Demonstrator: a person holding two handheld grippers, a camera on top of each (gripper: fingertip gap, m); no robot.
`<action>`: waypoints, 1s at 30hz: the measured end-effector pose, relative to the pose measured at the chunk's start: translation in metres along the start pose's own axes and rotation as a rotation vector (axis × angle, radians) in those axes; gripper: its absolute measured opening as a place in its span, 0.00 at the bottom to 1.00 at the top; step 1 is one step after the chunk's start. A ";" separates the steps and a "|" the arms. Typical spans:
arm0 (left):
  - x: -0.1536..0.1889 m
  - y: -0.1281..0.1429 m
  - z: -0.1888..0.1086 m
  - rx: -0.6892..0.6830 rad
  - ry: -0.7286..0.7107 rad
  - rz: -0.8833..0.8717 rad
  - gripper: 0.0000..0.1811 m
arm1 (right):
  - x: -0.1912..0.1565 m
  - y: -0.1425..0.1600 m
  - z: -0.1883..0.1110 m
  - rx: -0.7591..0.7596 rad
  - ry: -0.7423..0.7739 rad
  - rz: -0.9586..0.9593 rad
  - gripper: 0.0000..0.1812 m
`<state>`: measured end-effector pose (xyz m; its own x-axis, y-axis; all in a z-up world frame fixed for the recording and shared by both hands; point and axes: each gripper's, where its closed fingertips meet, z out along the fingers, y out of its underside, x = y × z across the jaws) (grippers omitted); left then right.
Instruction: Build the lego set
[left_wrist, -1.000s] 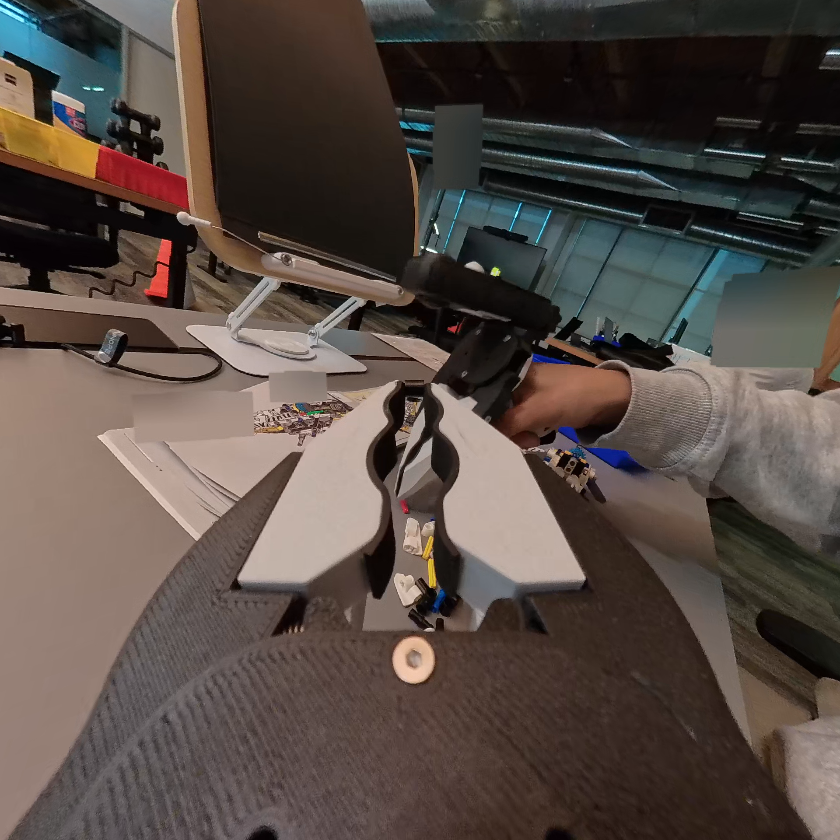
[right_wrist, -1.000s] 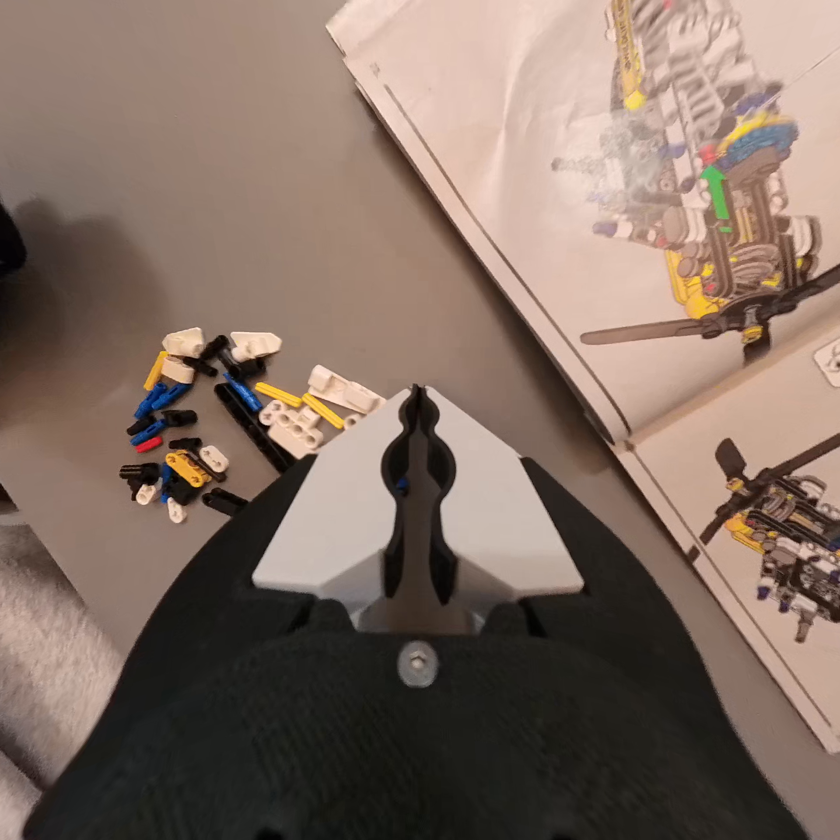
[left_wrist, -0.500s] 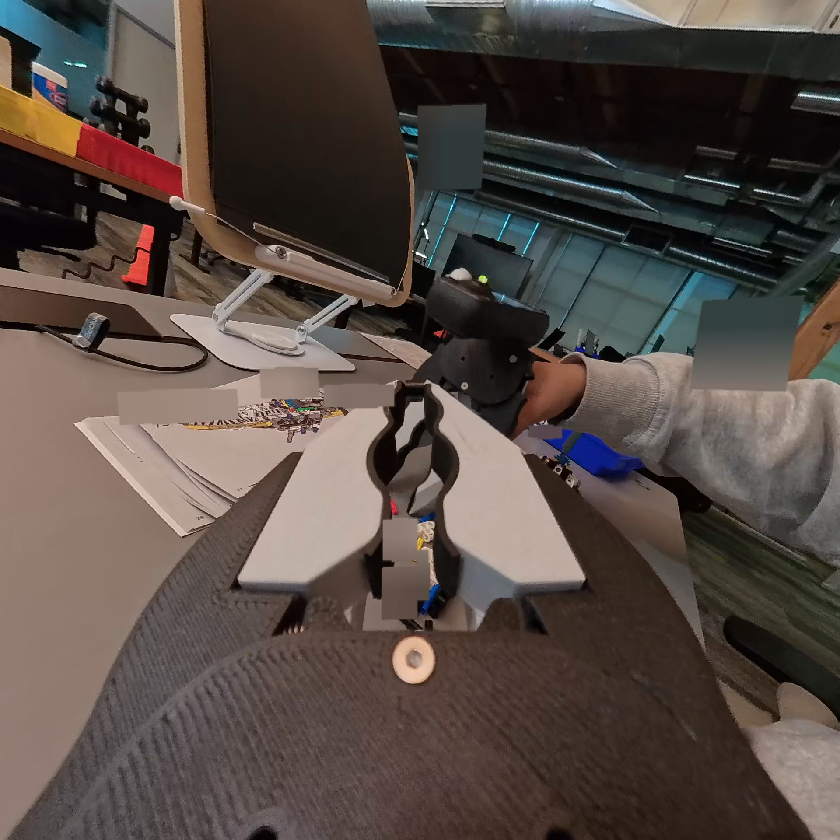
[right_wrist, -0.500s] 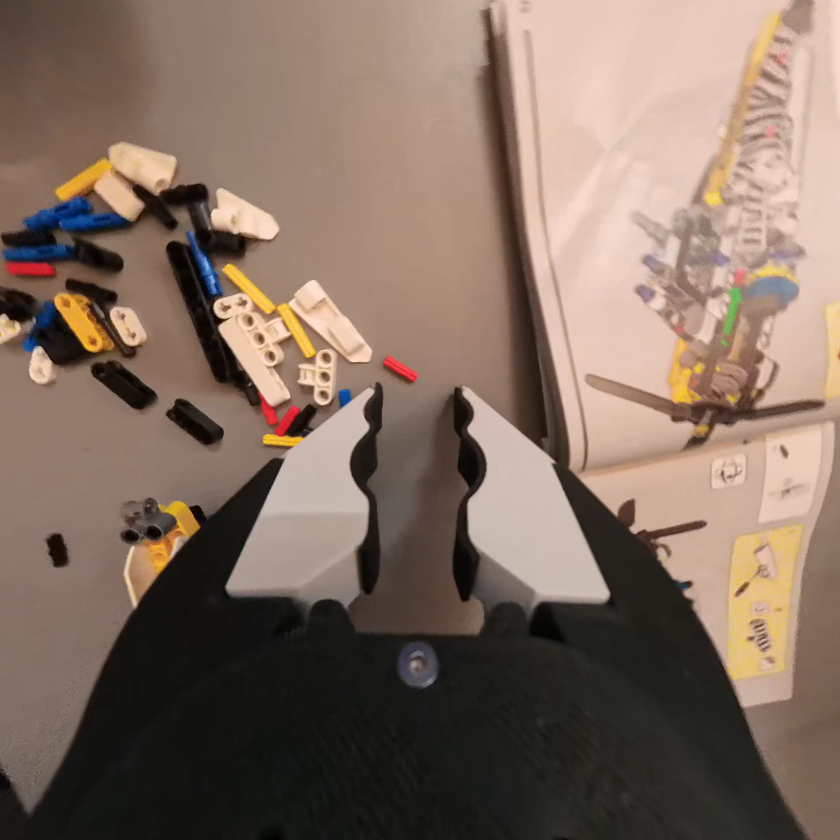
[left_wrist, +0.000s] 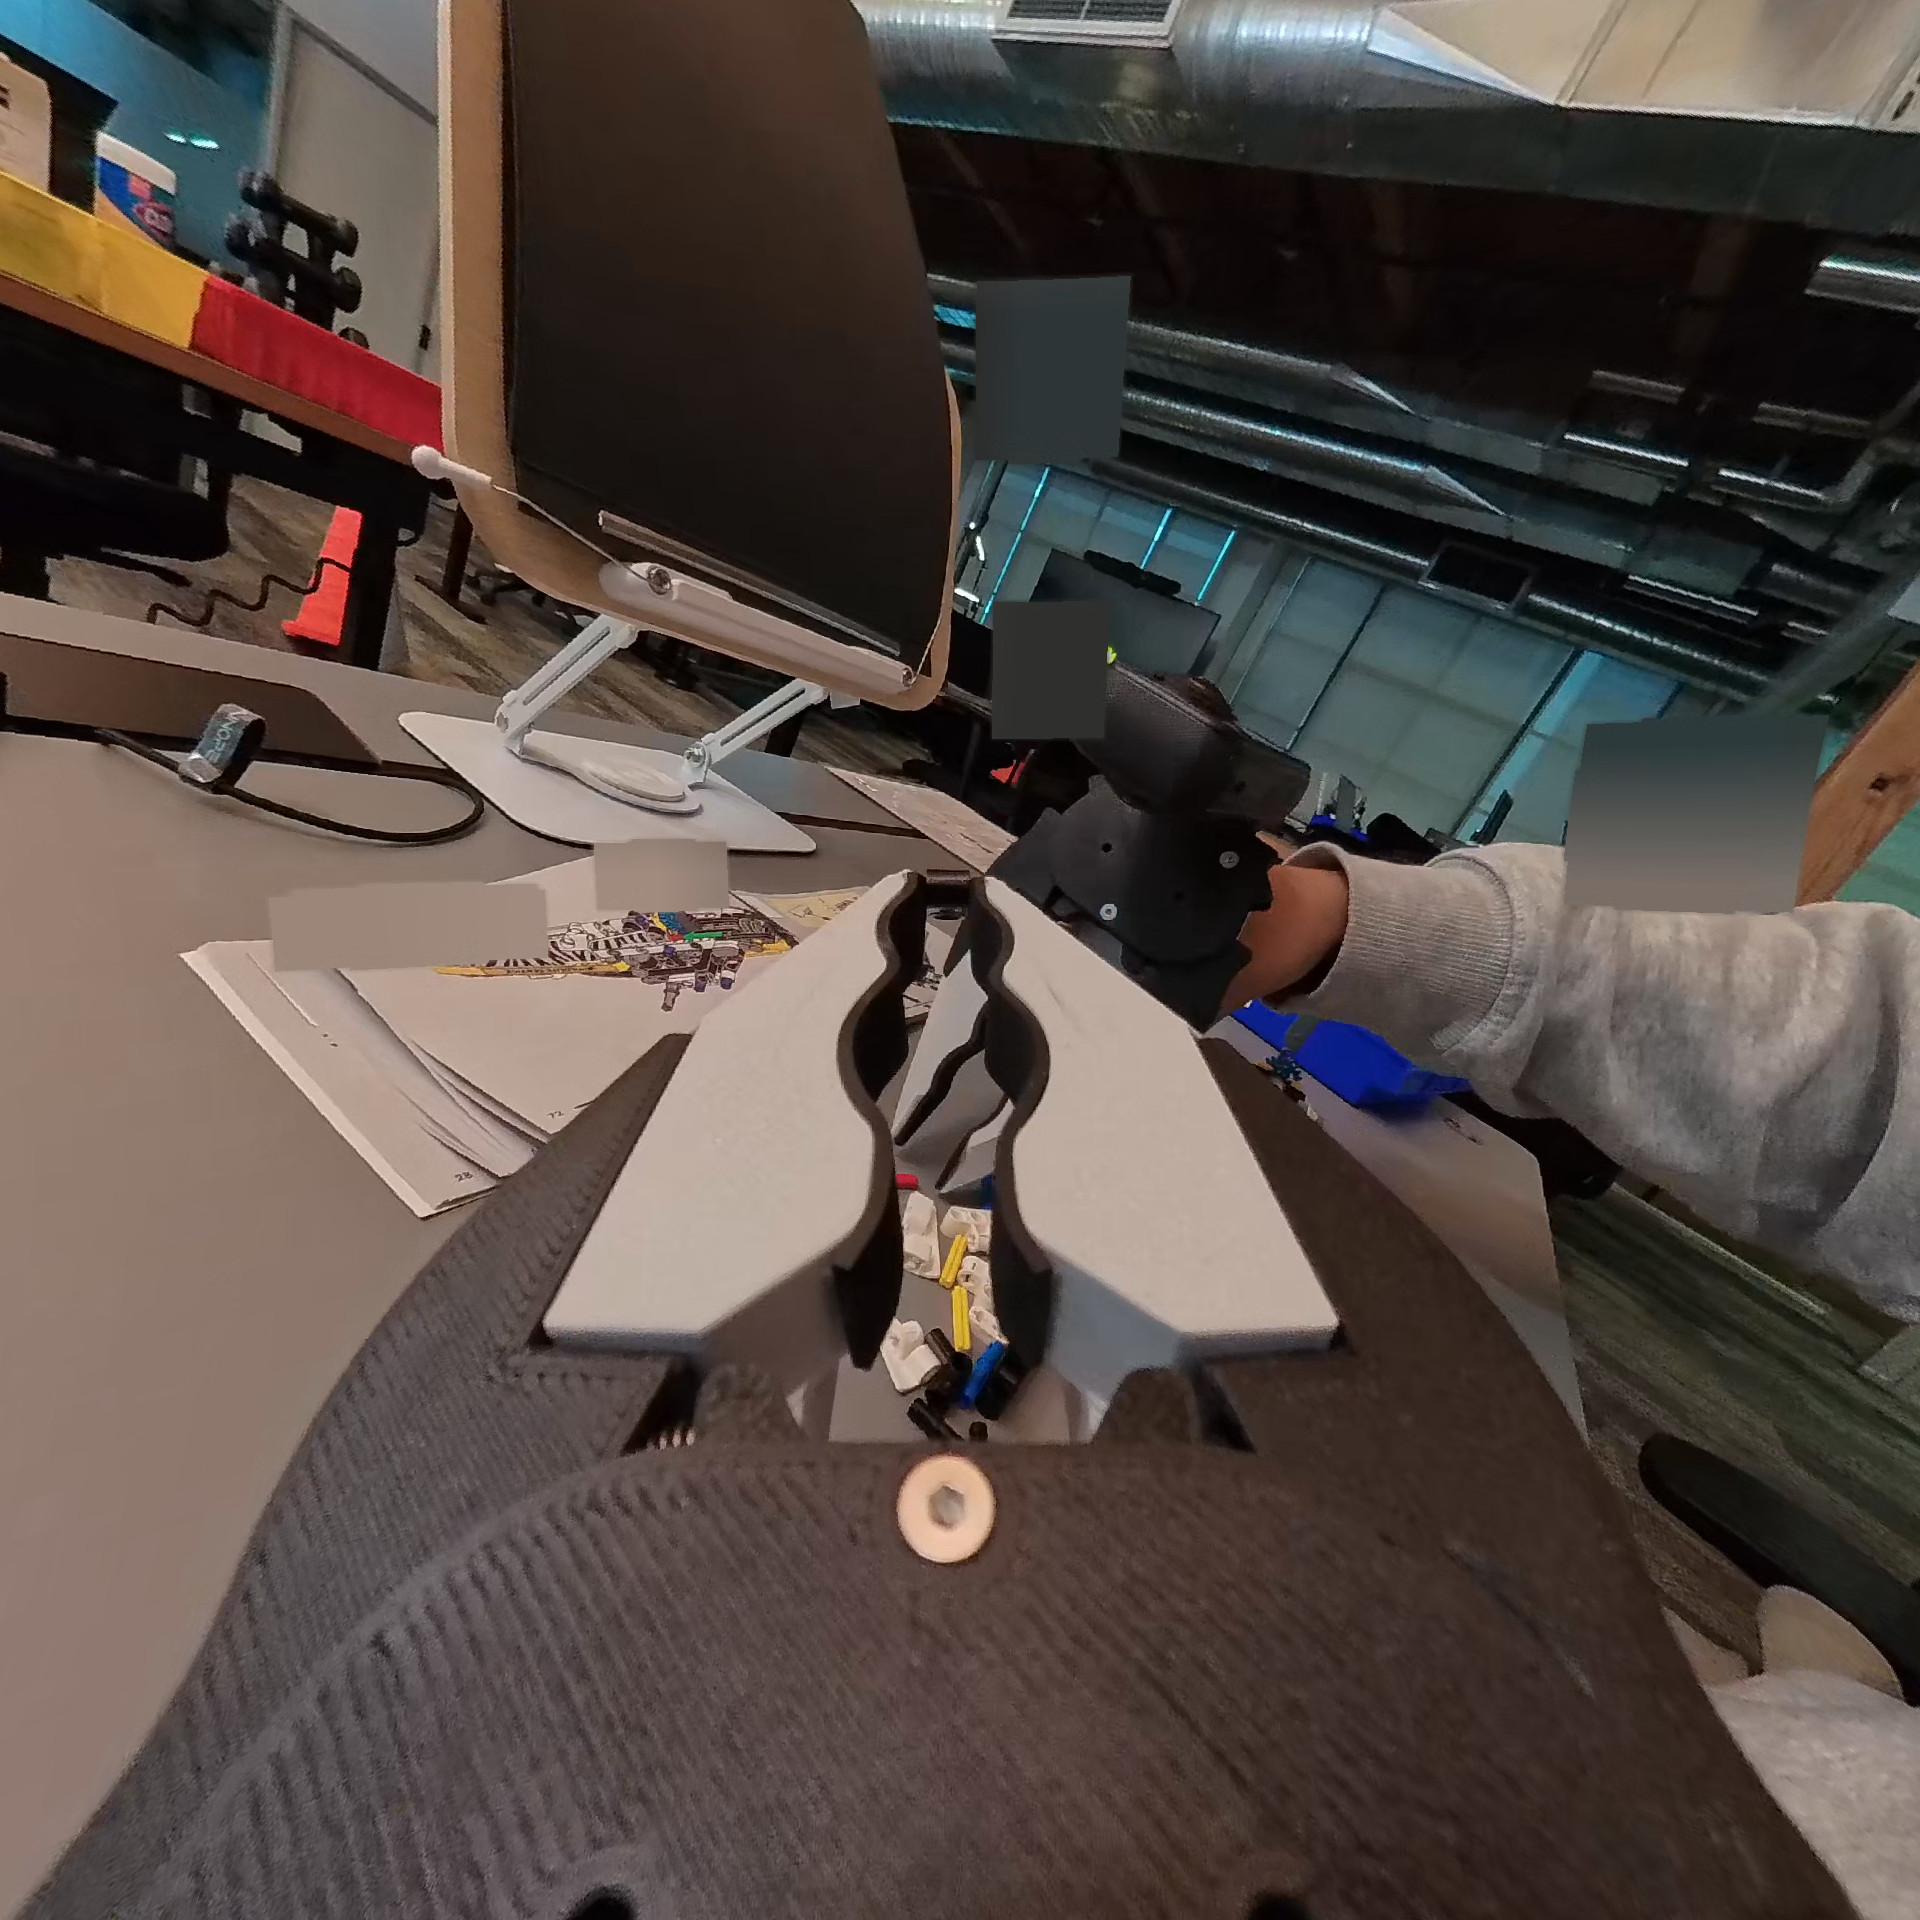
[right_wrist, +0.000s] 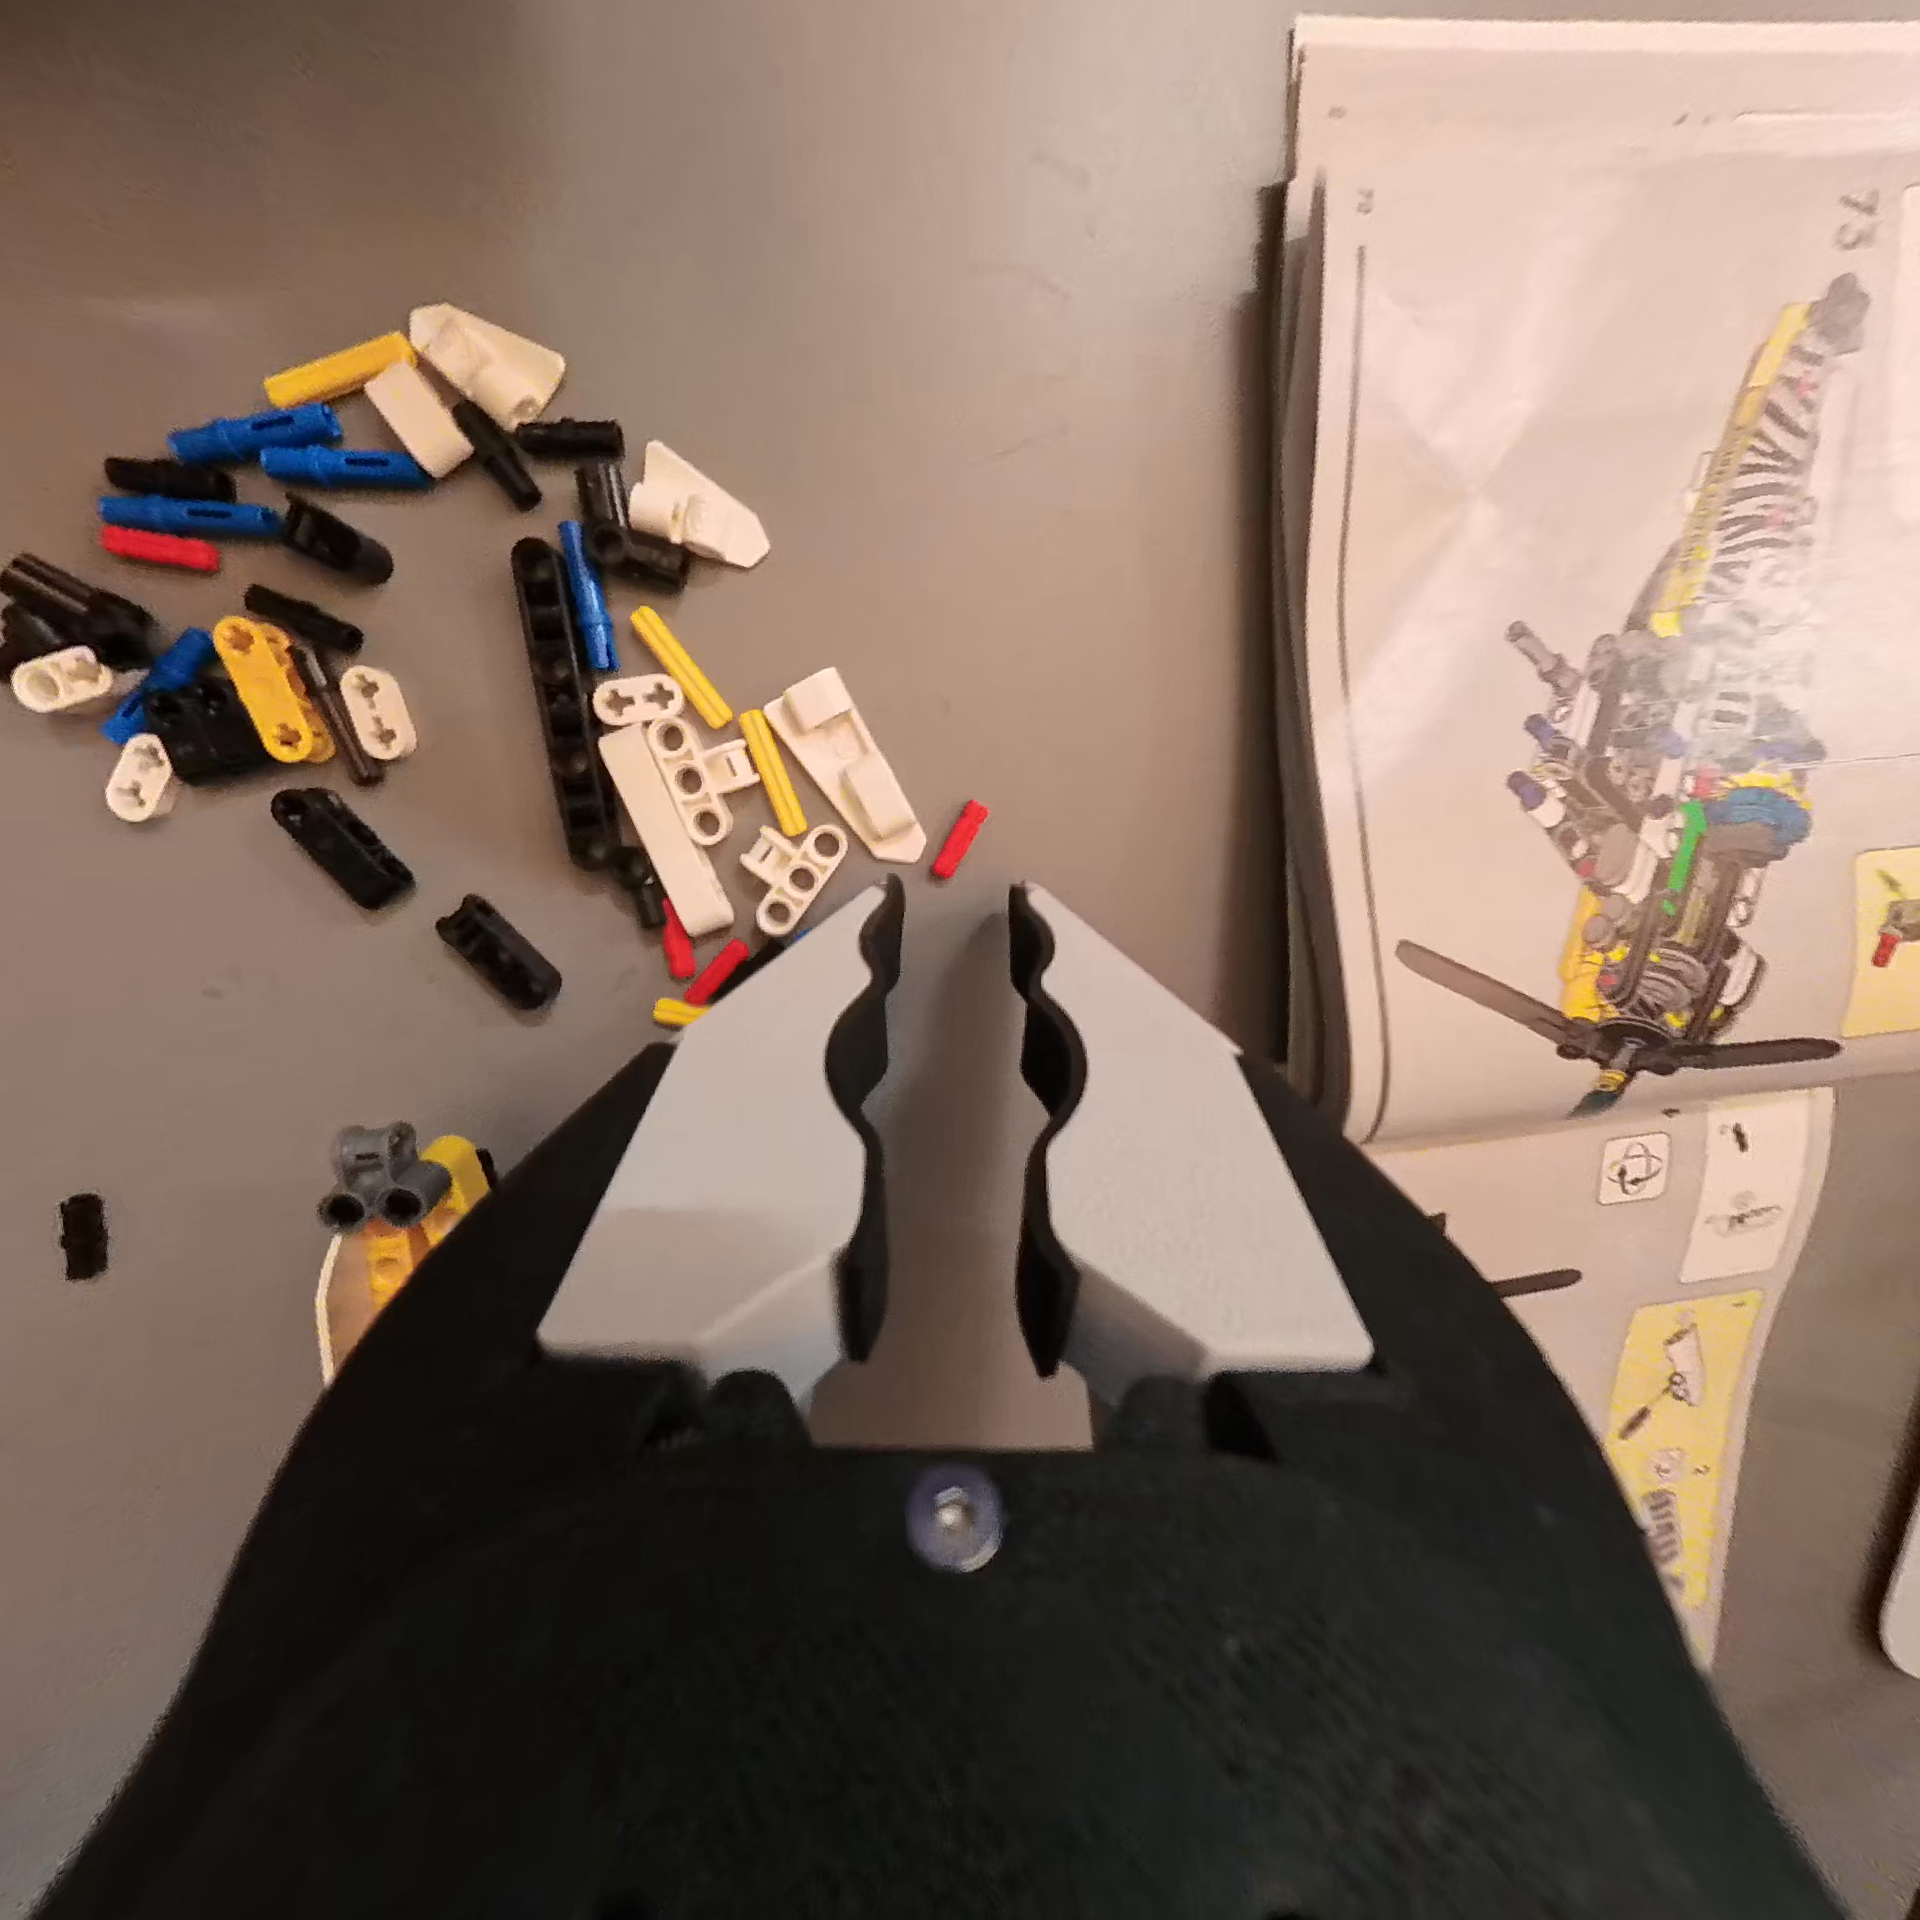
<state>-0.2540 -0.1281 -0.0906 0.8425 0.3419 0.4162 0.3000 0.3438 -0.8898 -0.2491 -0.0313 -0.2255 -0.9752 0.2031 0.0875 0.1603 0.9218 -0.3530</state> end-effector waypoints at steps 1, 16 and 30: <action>0.000 0.000 0.000 0.001 -0.001 -0.001 0.03 | 0.001 -0.001 0.001 0.005 -0.001 0.007 0.10; 0.010 0.000 0.002 -0.003 0.046 0.023 0.03 | 0.013 -0.014 -0.004 0.053 0.093 0.020 0.01; 0.069 0.022 0.009 -0.080 0.292 0.259 0.03 | -0.036 -0.077 -0.142 0.170 0.651 -0.468 0.01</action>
<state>-0.1932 -0.0886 -0.0797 0.9832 0.1413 0.1160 0.0855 0.2053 -0.9750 -0.2047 -0.0622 -0.0691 -0.6435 0.0093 0.7654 -0.3172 0.9068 -0.2777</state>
